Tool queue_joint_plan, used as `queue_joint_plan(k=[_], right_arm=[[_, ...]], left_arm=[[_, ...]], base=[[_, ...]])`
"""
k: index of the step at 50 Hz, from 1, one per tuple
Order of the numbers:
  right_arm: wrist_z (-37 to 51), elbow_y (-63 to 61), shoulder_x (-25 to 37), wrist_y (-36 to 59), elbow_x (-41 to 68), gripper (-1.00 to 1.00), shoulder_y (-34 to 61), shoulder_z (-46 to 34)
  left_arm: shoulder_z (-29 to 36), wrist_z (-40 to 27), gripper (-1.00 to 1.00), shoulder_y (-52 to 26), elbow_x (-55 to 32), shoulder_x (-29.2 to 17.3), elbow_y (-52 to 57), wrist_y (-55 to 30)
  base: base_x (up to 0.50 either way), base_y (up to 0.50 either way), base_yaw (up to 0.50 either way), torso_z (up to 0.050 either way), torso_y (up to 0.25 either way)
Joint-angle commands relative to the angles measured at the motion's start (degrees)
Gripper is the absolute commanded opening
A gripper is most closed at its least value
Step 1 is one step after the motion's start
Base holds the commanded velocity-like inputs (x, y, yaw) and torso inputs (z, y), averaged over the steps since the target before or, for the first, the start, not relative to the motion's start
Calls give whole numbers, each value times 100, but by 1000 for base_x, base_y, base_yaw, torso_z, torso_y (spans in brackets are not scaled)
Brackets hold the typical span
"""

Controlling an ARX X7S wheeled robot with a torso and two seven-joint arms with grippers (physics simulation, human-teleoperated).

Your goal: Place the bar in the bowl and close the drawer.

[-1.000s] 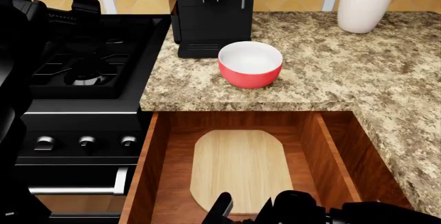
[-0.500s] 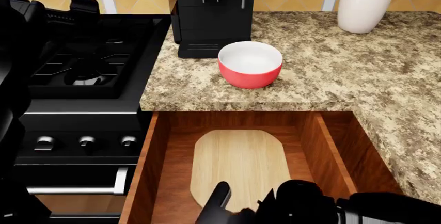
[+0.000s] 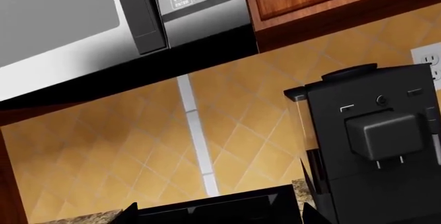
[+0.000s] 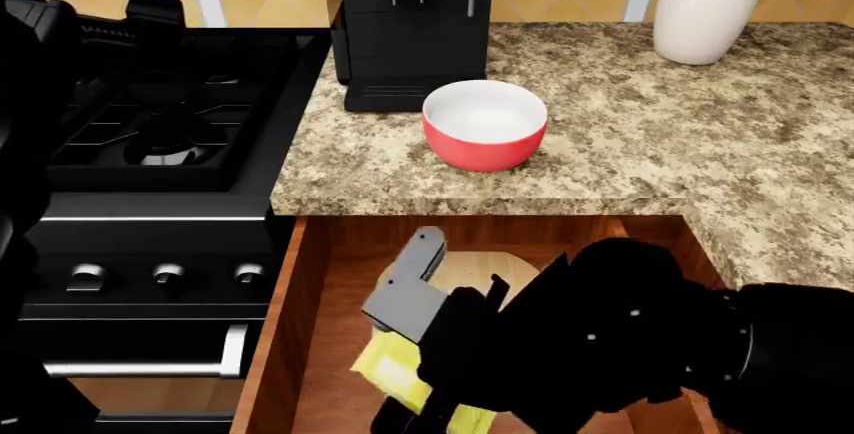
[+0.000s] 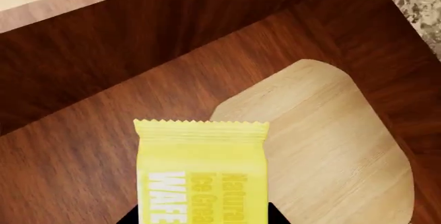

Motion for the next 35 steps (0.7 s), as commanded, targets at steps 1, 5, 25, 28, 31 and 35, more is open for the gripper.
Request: queue_joint_plan(k=[1, 5, 25, 28, 31, 35], right_arm=[[-296, 210, 43, -84, -89, -100, 778, 530], [-535, 492, 42, -237, -352, -100, 955, 655], [-1260, 2296, -360, -1073, -1750, -100, 1491, 721], [-1453, 2677, -505, -1264, -1999, -100, 1520, 666], [-1644, 3127, -689, -1473, -2201, -100, 1563, 649], [-1774, 3638, -900, -1817, -2470, -100, 1561, 649]], left_arm=[[-34, 6, 100, -11, -48, -27, 136, -104], [-77, 31, 100, 28, -105, -56, 324, -231], [-282, 116, 100, 133, -399, -192, 1428, -1042], [-260, 108, 100, 140, -410, -188, 1478, -1058], [-253, 108, 100, 117, -427, -182, 1518, -1083], [-253, 112, 100, 92, -453, -177, 1583, -1109]], base=[[0, 0, 0, 0, 0], [0, 0, 0, 0, 0], [0, 0, 0, 0, 0], [0, 0, 0, 0, 0], [0, 0, 0, 0, 0], [0, 0, 0, 0, 0]])
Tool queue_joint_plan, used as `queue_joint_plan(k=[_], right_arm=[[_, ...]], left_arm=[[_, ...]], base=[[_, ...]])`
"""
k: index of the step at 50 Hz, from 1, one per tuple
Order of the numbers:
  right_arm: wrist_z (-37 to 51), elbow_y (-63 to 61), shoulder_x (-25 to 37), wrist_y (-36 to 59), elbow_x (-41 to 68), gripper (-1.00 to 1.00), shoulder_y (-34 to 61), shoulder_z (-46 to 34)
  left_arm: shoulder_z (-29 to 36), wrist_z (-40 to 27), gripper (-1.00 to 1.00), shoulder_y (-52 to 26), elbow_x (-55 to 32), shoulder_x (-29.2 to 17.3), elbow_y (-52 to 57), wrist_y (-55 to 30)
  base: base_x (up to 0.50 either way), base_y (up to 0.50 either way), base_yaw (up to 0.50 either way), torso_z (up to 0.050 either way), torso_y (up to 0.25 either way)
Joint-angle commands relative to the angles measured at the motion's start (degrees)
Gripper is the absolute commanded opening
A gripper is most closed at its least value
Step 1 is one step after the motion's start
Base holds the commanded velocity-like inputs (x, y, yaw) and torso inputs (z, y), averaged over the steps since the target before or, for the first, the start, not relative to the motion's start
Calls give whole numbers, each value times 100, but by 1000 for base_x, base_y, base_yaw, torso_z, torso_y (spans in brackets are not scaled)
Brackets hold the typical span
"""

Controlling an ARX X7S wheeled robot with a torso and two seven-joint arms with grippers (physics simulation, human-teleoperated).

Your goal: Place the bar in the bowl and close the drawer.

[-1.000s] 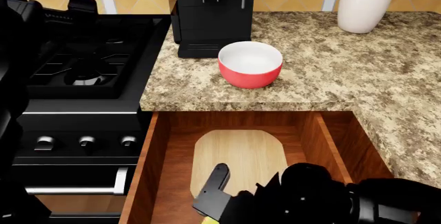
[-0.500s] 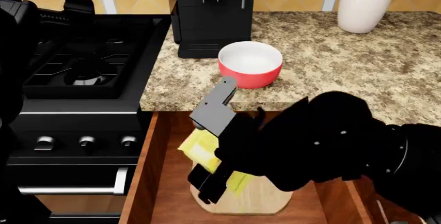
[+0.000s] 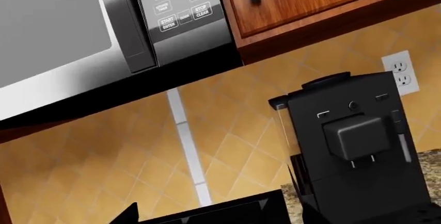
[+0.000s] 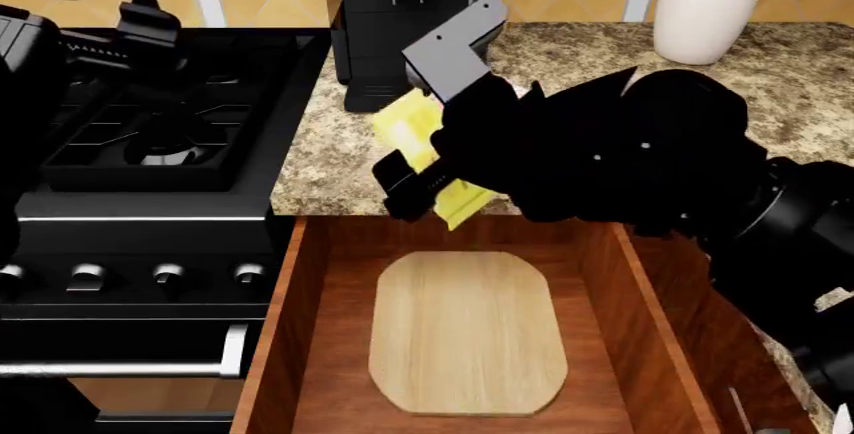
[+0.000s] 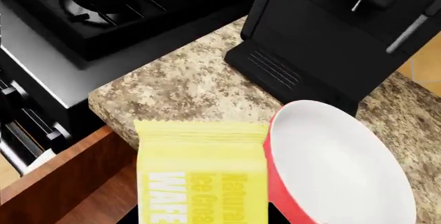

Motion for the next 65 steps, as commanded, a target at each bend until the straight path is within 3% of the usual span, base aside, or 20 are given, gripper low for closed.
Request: queue_joint_plan(k=[1, 10, 15, 18, 30, 45, 65], right_arm=[[-517, 1345, -491, -753, -866, -100, 138, 16], [-375, 2295, -819, -1523, -1267, -100, 65, 175], [-911, 3702, -1320, -2471, -1769, -100, 64, 143], [-1456, 5213, -1910, -3228, -2049, -100, 155, 134], [-784, 6124, -1992, -5206, -771, -100, -44, -1145], [-535, 6159, -1993, -5935, -418, -100, -183, -1633], [-1008, 6095, -1993, -5740, -398, -100, 184, -1677]], left_arm=[[-19, 10, 100, -16, -85, -12, 284, -163], [-28, -4, 100, 24, -99, -9, 304, -124], [-25, -9, 100, 7, -128, 27, 322, -157], [-10, -16, 100, 15, -146, 59, 338, -168], [-19, -69, 100, 19, -196, 251, 359, -94], [-102, -19, 100, 150, -281, 204, 484, -76], [-105, -7, 100, 170, -358, 151, 637, -88]], base=[[0, 0, 0, 0, 0], [0, 0, 0, 0, 0], [0, 0, 0, 0, 0], [0, 0, 0, 0, 0], [0, 0, 0, 0, 0], [0, 0, 0, 0, 0], [0, 0, 0, 0, 0]])
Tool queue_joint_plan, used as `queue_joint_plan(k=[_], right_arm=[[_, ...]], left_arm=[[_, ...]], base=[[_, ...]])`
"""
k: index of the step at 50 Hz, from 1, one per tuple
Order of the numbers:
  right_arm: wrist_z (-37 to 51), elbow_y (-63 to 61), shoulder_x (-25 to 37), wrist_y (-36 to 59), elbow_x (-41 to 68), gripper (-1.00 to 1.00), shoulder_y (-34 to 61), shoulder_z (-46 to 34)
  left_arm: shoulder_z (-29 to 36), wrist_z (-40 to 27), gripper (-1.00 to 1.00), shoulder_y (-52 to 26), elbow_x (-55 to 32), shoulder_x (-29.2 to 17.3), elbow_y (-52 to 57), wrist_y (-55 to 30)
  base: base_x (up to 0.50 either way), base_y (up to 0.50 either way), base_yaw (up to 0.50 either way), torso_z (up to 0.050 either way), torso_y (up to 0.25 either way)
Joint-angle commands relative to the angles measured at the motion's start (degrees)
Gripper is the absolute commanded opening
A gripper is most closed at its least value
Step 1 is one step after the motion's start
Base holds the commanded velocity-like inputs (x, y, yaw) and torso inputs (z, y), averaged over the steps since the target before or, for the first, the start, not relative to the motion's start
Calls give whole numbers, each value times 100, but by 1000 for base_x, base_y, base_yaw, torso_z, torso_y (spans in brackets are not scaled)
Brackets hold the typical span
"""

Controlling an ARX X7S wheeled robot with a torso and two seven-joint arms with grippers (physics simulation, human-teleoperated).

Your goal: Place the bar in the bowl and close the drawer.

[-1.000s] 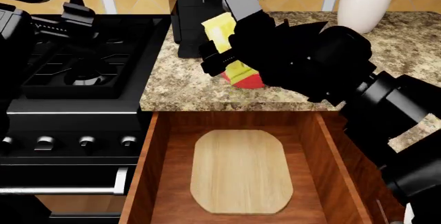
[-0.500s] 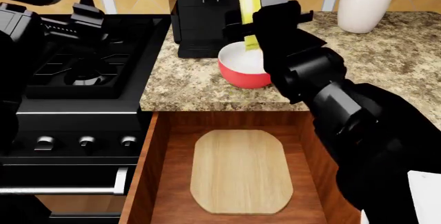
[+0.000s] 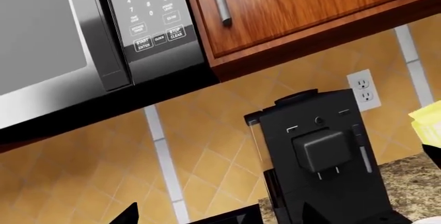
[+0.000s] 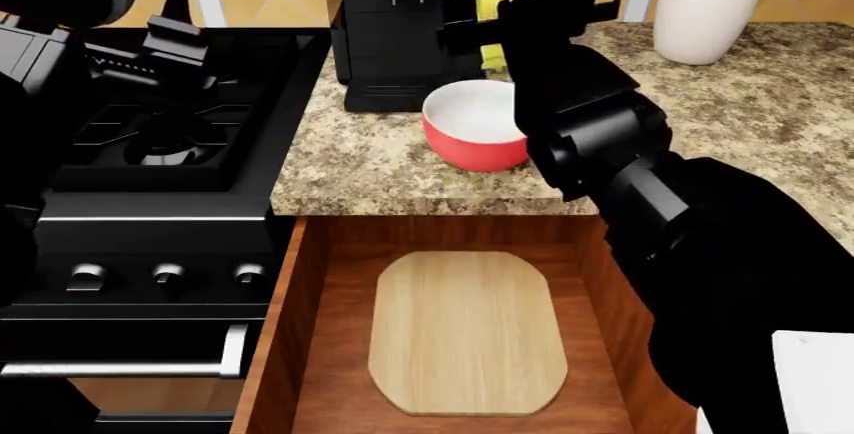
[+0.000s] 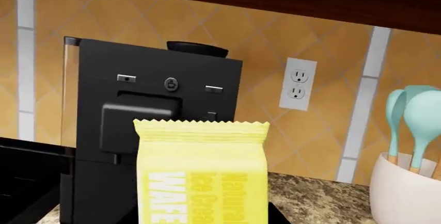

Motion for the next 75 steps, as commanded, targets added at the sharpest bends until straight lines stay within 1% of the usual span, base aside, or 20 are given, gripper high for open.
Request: queue_joint_plan(k=[1, 14, 35, 48, 65, 75], right_arm=[[-297, 7, -12, 64, -96, -100, 204, -37], [-312, -65, -12, 208, 3, -100, 304, -89], [-385, -71, -12, 361, -22, -100, 481, -105], [-370, -117, -12, 414, 109, -100, 490, -121], [-257, -97, -12, 414, 286, -100, 494, -161], [-203, -84, -12, 737, 453, -100, 475, -194]], left_arm=[[-21, -2, 100, 17, -38, -18, 63, -6], [-48, 9, 100, 3, -71, -77, 82, 12], [-130, 44, 100, -370, -224, -247, 287, -441], [-118, 6, 100, -372, -251, -277, 316, -459], [-159, -37, 100, -309, -273, -271, 277, -380], [-190, -51, 100, -233, -281, -297, 246, -314]], base=[[0, 0, 0, 0, 0], [0, 0, 0, 0, -119], [-1, 0, 0, 0, -156], [-1, 0, 0, 0, -157], [-1, 0, 0, 0, -2], [0, 0, 0, 0, 0]])
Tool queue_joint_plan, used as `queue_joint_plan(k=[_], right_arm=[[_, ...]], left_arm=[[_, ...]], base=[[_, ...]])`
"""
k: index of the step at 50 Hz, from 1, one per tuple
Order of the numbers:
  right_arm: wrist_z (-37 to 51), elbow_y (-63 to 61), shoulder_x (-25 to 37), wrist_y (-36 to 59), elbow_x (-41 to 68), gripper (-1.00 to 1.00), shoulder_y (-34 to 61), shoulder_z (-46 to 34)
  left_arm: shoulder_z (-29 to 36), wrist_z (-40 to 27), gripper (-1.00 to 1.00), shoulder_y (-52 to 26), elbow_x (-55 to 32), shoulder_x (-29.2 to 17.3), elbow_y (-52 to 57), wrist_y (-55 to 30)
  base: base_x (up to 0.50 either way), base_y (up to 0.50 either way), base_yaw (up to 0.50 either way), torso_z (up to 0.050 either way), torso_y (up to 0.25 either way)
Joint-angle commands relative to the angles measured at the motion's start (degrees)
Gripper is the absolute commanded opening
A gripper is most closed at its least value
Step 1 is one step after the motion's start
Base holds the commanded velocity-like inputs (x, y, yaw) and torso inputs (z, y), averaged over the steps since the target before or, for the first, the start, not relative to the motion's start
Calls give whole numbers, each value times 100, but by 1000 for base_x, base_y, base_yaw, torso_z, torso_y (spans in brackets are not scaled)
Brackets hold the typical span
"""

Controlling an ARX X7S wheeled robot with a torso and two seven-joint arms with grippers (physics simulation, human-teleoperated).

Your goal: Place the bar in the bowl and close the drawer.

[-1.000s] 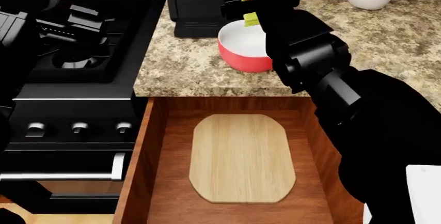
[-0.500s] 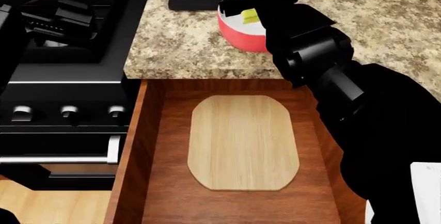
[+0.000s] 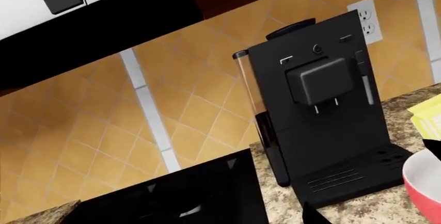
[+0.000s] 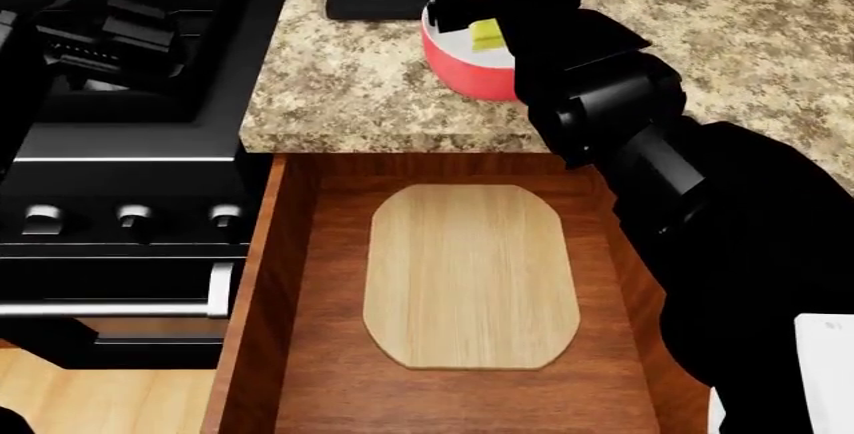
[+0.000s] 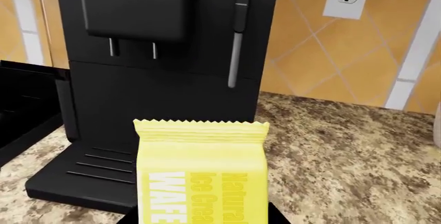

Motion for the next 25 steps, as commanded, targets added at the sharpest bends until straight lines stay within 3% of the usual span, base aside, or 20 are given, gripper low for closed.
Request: queue_joint_plan(k=[1, 16, 17, 25], right_arm=[[74, 12, 0, 263, 0, -100, 8, -6], [144, 21, 0, 220, 41, -100, -7, -25], [149, 19, 0, 222, 37, 100, -10, -29], [126, 9, 0, 229, -42, 100, -20, -26]], left_arm=[[-21, -18, 100, 67, -12, -21, -30, 66], [-30, -53, 100, 126, -31, -74, -10, 75], [-46, -54, 100, 128, -39, -71, -2, 62], [-63, -65, 100, 136, -72, -89, 34, 10]], base=[[0, 0, 0, 0, 0], [0, 0, 0, 0, 0], [0, 0, 0, 0, 0], [0, 0, 0, 0, 0]])
